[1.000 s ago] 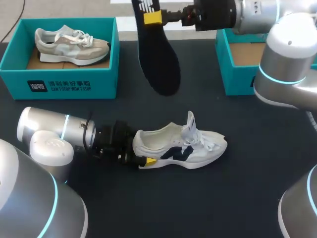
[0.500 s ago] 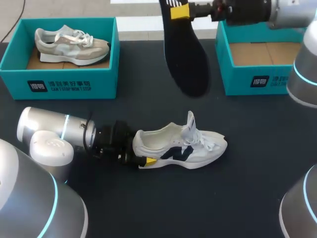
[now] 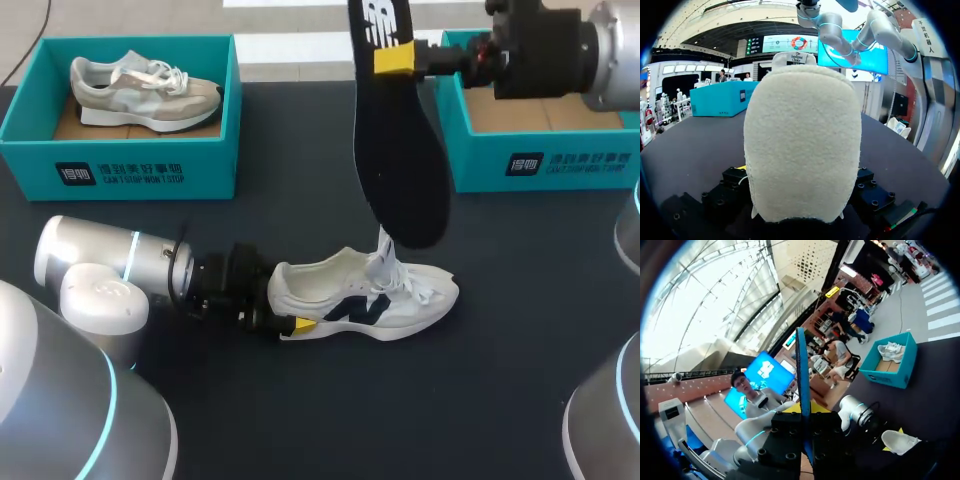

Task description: Take the shoe out of the shoebox, open the shoe tongue, remove and reinsert the insole, then place the shoe into the shoebox

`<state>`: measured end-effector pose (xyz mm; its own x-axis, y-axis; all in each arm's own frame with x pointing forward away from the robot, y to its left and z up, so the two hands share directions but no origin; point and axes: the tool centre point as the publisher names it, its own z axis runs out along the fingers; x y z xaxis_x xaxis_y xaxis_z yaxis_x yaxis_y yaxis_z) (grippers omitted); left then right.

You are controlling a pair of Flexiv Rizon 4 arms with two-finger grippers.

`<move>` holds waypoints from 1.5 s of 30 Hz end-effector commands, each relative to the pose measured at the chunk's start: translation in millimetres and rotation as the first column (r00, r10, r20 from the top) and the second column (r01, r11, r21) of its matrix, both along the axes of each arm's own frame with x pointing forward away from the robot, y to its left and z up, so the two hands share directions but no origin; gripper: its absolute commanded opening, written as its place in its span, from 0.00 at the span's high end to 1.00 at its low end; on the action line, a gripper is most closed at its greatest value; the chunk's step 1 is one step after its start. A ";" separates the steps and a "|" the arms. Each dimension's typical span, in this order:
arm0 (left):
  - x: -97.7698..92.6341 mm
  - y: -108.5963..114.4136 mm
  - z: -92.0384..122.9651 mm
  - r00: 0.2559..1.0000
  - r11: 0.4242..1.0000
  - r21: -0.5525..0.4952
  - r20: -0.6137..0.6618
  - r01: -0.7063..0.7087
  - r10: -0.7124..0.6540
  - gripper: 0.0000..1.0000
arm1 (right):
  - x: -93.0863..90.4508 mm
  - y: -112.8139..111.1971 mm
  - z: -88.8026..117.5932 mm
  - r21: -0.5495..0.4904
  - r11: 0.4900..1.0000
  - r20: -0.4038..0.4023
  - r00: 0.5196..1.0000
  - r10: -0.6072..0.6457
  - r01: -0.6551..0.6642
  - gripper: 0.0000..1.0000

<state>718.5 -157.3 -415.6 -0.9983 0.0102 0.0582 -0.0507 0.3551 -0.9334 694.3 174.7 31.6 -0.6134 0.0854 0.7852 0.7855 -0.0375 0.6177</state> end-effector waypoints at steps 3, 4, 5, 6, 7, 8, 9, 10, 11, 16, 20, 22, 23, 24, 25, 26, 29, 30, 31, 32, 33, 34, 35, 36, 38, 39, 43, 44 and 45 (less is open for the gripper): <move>-0.4 0.7 -4.6 1.000 1.000 0.002 -0.001 0.000 0.000 1.00 | -16.2 10.3 -3.7 0.046 0.994 -0.011 0.995 -0.096 0.096 1.00; -0.4 0.7 -4.6 1.000 1.000 0.002 -0.001 0.000 0.000 1.00 | -16.8 11.3 -3.5 0.048 0.995 -0.007 0.996 -0.093 0.093 1.00; -0.4 0.7 -4.6 1.000 1.000 0.002 -0.001 0.000 0.000 1.00 | -17.3 12.6 -3.5 0.070 0.993 -0.009 0.996 -0.091 0.092 1.00; -0.4 0.7 -4.6 1.000 1.000 0.002 -0.001 0.000 0.000 1.00 | -17.9 14.7 -3.9 0.068 0.993 -0.009 0.996 -0.092 0.093 1.00; -0.4 0.7 -4.6 1.000 1.000 0.002 -0.001 0.000 0.000 1.00 | -18.3 17.7 -4.8 0.063 0.995 -0.004 0.997 -0.074 0.074 1.00; -0.4 0.7 -4.6 1.000 1.000 0.002 -0.001 0.000 0.000 1.00 | -18.5 20.6 -5.4 0.076 0.995 -0.005 0.998 -0.067 0.067 1.00; -0.4 0.7 -4.6 1.000 1.000 0.002 -0.001 0.000 0.000 1.00 | -18.2 22.1 -6.6 0.076 0.995 -0.009 0.998 -0.056 0.057 1.00; -0.4 0.7 -4.6 1.000 1.000 0.002 -0.001 0.000 0.000 1.00 | -18.1 23.5 -7.4 0.075 0.996 -0.008 0.998 -0.057 0.057 1.00; -0.4 0.7 -4.6 1.000 1.000 0.002 -0.001 0.000 0.000 1.00 | -18.0 23.9 -7.9 0.075 0.995 -0.006 0.998 -0.063 0.063 1.00; -0.4 0.7 -4.6 1.000 1.000 0.002 -0.001 0.000 0.000 1.00 | -19.3 25.6 -8.3 0.083 0.995 -0.005 0.998 -0.062 0.062 1.00; -0.4 0.7 -4.6 1.000 1.000 0.002 -0.001 0.000 0.000 1.00 | -25.0 26.1 -3.1 0.082 0.995 -0.005 0.999 -0.050 0.050 1.00; -0.4 0.7 -4.6 1.000 1.000 0.002 -0.001 0.000 0.000 1.00 | -30.0 26.7 -1.2 0.082 0.996 -0.012 0.999 -0.039 0.040 1.00; -0.4 0.7 -4.6 1.000 1.000 0.002 -0.001 0.000 0.000 1.00 | -32.7 26.5 -0.1 0.084 0.996 -0.015 0.999 -0.039 0.040 1.00; -0.4 0.7 -4.6 1.000 1.000 0.002 -0.001 0.000 0.000 1.00 | -35.6 26.5 0.8 0.093 0.995 -0.020 0.999 -0.031 0.033 1.00; -0.4 0.7 -4.6 1.000 1.000 0.002 -0.001 0.000 0.000 1.00 | -37.9 26.8 1.5 0.094 0.995 -0.019 0.999 -0.033 0.035 1.00; -0.4 0.7 -4.6 1.000 1.000 0.002 -0.001 0.000 0.000 1.00 | -40.3 26.8 2.3 0.104 0.994 -0.021 0.999 -0.029 0.031 1.00; -0.4 0.7 -4.6 1.000 1.000 0.002 -0.001 0.000 0.000 1.00 | -44.2 28.2 3.1 0.113 0.993 -0.020 1.000 -0.022 0.024 1.00; -0.4 0.7 -4.6 1.000 1.000 0.002 -0.001 0.000 0.000 1.00 | -45.0 28.9 3.1 0.113 0.993 -0.018 1.000 -0.020 0.022 1.00; -0.4 0.7 -4.6 1.000 1.000 0.002 -0.001 0.000 0.000 1.00 | -45.9 29.4 2.8 0.113 0.993 -0.018 1.000 -0.018 0.020 1.00; -0.4 0.7 -4.6 1.000 1.000 0.002 -0.001 0.000 0.000 1.00 | -47.3 29.7 2.7 0.113 0.993 -0.018 1.000 -0.017 0.019 1.00; -0.4 0.7 -4.6 1.000 1.000 0.002 -0.001 0.000 0.000 1.00 | -49.5 29.5 3.2 0.116 0.993 -0.018 1.000 -0.013 0.015 1.00; -0.4 0.7 -4.6 1.000 1.000 0.002 -0.001 0.000 0.000 1.00 | -52.2 28.8 4.2 0.118 0.993 -0.019 1.000 -0.012 0.014 1.00; -0.4 0.7 -4.6 1.000 1.000 0.002 -0.001 0.000 0.000 1.00 | -54.7 28.3 5.3 0.115 0.993 -0.018 1.000 -0.012 0.014 1.00; -0.4 0.7 -4.6 1.000 1.000 0.002 -0.001 0.000 0.000 1.00 | -56.9 28.0 6.2 0.114 0.993 -0.017 1.000 -0.004 0.006 1.00; -0.4 0.7 -4.6 1.000 1.000 0.002 -0.001 0.000 0.000 1.00 | -57.9 27.5 6.7 0.086 0.996 -0.006 1.000 -0.018 0.018 1.00; -0.4 0.7 -4.6 1.000 1.000 0.002 -0.001 0.000 0.000 1.00 | -57.9 27.5 6.7 0.086 0.996 -0.006 1.000 -0.018 0.018 1.00; -0.4 0.7 -4.6 1.000 1.000 0.002 -0.001 0.000 0.000 1.00 | -57.9 27.5 6.7 0.086 0.996 -0.006 1.000 -0.018 0.018 1.00; -0.4 0.7 -4.6 1.000 1.000 0.002 -0.001 0.000 0.000 1.00 | -57.9 27.5 6.7 0.086 0.996 -0.006 1.000 -0.018 0.018 1.00; -0.4 0.7 -4.6 1.000 1.000 0.002 -0.001 0.000 0.000 1.00 | -57.9 27.5 6.7 0.086 0.996 -0.006 1.000 -0.018 0.018 1.00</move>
